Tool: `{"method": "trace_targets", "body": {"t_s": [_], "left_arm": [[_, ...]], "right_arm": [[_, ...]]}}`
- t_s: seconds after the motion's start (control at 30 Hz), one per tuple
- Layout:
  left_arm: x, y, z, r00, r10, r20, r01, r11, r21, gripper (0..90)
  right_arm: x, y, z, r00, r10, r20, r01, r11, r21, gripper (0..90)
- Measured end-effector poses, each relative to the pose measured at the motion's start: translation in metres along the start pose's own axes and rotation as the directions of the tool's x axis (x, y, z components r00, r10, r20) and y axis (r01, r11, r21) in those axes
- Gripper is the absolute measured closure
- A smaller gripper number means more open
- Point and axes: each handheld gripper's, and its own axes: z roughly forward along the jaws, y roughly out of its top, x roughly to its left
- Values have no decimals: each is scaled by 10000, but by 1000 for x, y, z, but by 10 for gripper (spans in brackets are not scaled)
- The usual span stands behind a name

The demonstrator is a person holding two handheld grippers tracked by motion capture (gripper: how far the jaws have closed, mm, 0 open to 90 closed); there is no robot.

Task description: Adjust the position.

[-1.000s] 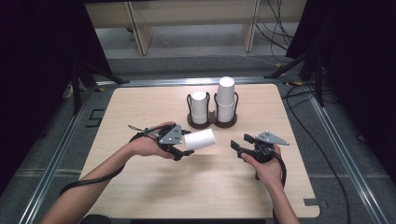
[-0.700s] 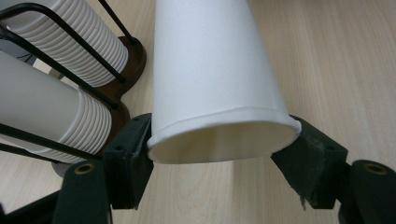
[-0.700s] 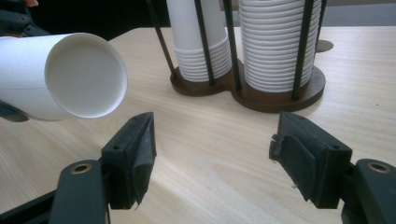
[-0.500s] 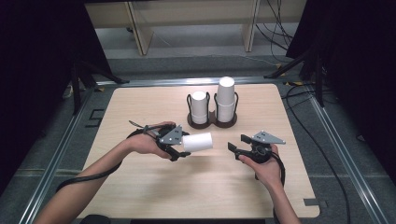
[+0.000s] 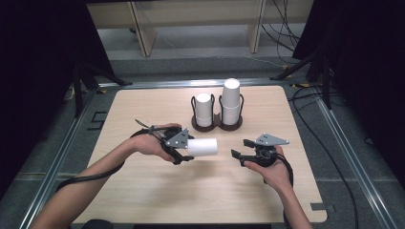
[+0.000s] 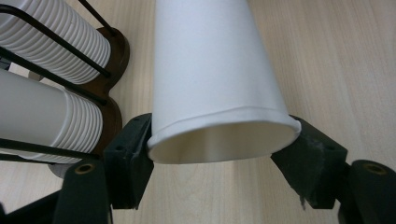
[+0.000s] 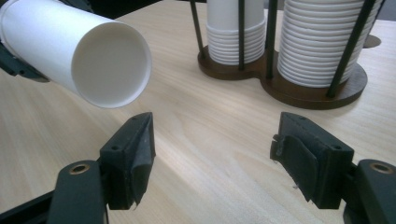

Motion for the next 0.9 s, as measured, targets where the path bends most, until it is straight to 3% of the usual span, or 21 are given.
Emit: {"method": "trace_targets", "body": {"t_s": [0.07,0.1,0.13,0.27,0.3,0.33,0.37,0.4,0.67,0.9], "left_arm": [[-1,0,1,10000,-82,53,83,10000,-37,308],[-1,-1,1,9999,-86,69,87,10000,-42,309],[0,-1,1,9999,53,127,-54,10000,79,309],[-1,-1,2,9995,101,301,-104,9999,110,310],[-2,-1,3,9995,77,314,-80,9999,69,310],[-2,0,3,9991,97,410,-100,9999,79,310],[-1,0,2,9986,292,449,-301,9993,204,310],[-2,0,2,9989,200,417,-207,9997,164,309],[-2,5,-1,9963,458,722,-489,9979,420,310],[-3,9,-2,9936,659,918,-717,9955,620,310]], "right_arm": [[0,1,1,9999,-18,-99,18,10000,-78,286],[2,1,-1,9992,357,-181,-354,9992,165,284],[-1,2,0,9997,-179,-161,179,9998,49,282],[0,2,1,9981,-533,-312,539,9984,169,277],[1,3,2,9970,-480,-601,493,9986,212,276],[1,3,2,9962,-694,-535,707,9972,242,275],[1,3,4,9947,-657,-787,678,9974,237,274],[2,4,2,9943,-754,-752,782,9963,354,273],[9,9,3,9784,-1256,-1642,1368,9889,587,266],[12,9,7,9610,-1737,-2151,1920,9791,672,266]]}}
